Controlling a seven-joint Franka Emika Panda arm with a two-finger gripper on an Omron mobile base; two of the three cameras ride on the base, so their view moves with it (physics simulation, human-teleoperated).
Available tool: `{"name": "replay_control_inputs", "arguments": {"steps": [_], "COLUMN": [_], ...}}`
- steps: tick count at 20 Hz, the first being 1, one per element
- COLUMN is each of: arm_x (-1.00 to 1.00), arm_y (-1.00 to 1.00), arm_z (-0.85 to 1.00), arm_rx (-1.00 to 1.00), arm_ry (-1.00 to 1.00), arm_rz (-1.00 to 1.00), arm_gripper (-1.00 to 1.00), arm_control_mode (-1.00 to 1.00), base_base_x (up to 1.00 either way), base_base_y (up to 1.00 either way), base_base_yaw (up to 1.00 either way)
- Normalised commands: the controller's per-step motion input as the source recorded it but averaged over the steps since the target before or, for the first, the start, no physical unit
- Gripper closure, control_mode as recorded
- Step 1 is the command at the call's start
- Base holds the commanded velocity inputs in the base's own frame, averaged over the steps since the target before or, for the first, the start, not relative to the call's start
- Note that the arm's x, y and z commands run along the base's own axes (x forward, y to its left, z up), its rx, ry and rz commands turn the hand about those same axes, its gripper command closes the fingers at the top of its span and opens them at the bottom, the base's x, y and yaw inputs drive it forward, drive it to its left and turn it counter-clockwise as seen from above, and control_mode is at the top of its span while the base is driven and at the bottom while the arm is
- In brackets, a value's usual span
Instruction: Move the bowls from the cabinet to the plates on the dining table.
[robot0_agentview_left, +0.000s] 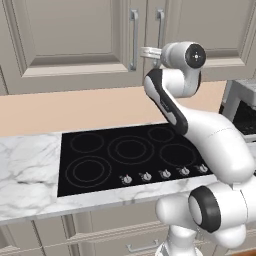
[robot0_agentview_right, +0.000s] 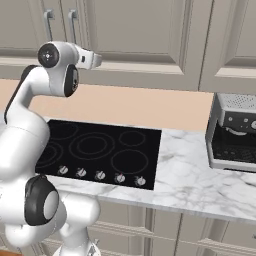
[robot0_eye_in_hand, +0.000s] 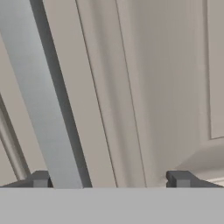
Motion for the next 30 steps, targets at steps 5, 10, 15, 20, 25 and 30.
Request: {"name": "replay_control_inputs", "arguments": {"steps": [5, 10, 15, 20, 25, 30], "arm_x": [0.01, 0.0, -0.09, -0.29, -0.36, -0.39], "arm_y": [0.0, 0.0, -0.04, -0.17, -0.25, -0.36], "arm_z": [0.0, 0.0, 0.06, 0.13, 0.23, 0.41], "arm_rx": [0.0, 0.0, 0.0, 0.0, 0.01, 0.04], "arm_ry": [0.0, 0.0, -0.04, -0.09, -0.09, -0.06], "arm_rz": [0.0, 0.0, 0.0, 0.0, 0.0, 0.01], "arm_gripper": [1.0, 1.0, 1.0, 1.0, 1.0, 1.0], "arm_control_mode": [-1.0, -1.0, -1.0, -1.0, -1.0, -1.0], "base_base_x": [0.0, 0.0, 0.0, 0.0, 0.0, 0.0], "base_base_y": [0.0, 0.0, 0.0, 0.0, 0.0, 0.0], "base_base_yaw": [0.0, 0.0, 0.0, 0.0, 0.0, 0.0]}}
